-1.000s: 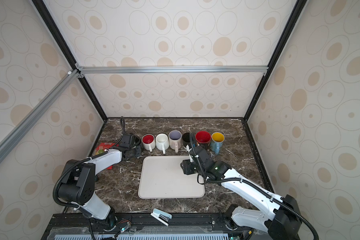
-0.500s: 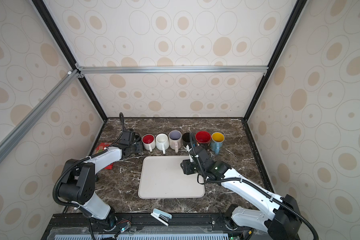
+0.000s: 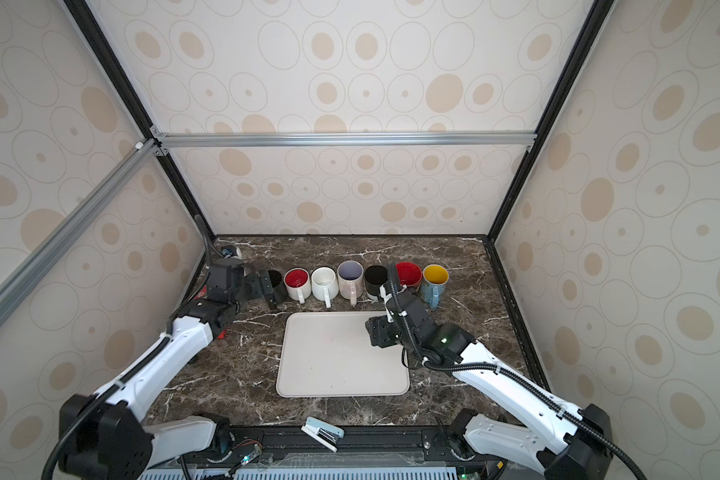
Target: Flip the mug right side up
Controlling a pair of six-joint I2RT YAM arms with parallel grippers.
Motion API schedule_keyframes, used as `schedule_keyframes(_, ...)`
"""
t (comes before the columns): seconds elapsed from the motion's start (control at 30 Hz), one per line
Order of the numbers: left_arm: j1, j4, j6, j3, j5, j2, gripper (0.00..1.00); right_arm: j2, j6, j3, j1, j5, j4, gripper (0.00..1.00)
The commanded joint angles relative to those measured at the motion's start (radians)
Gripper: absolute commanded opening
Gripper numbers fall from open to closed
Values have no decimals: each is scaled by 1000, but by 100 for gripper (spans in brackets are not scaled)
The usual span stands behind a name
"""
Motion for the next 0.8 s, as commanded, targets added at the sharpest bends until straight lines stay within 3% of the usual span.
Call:
schedule_keyframes(0.0,-30,160,-38,-140,-96,-168,100,-3,-56,69,-6,117,-82,98)
schedule_keyframes(0.13,-78,577,-24,-452,-94,-385,100,-55,-83,70,-4,165,-53,98)
schedule_keyframes(0.2,-85,750,103,-556,21,-418,100,-90,-101,34,-3,172,8,98)
schedule_keyframes(0.27,-97,787,200,-583,70,-392,100,-123,-116,-9,-2,195,67,98)
schedule_keyframes(0.37,-97,765,204,-574,-50,-319,100,-169,-131,-66,-2,222,143,98)
schedule_keyframes(0.53,-96,1034,296,-690,-150,-252,100,-246,-154,-202,-2,218,327,98)
schedule_keyframes(0.77,-64,1355,463,-812,-321,-55,100,-100,-175,-25,-1,270,-22,98)
